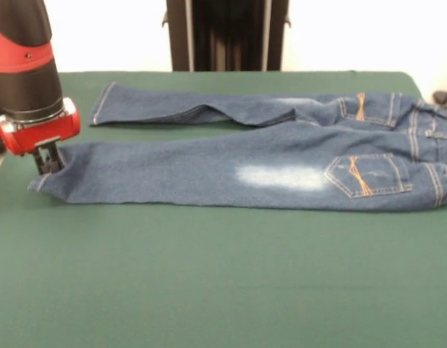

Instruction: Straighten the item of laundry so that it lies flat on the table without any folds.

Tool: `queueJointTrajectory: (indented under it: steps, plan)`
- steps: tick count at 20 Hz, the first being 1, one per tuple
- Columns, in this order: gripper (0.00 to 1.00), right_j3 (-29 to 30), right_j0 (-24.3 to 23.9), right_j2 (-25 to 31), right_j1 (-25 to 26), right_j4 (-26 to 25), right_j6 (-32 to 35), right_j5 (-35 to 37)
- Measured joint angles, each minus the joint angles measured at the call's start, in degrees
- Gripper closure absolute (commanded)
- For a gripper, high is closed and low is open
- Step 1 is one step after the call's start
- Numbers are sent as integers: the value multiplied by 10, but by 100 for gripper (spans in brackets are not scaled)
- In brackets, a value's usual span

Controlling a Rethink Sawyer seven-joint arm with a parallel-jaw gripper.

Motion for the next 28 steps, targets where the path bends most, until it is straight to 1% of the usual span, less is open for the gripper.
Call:
queueJointTrajectory:
  steps: [6,7,12,18,28]
  plan:
    - [100,-4,0,0,0,5,-6,0]
    - [0,-4,0,0,0,4,-6,0]
    - [0,-7,-3,0,-3,4,-6,0]
    - [0,-8,-7,-1,-20,4,-6,0]
    - [0,7,-7,-32,-100,4,-6,-6]
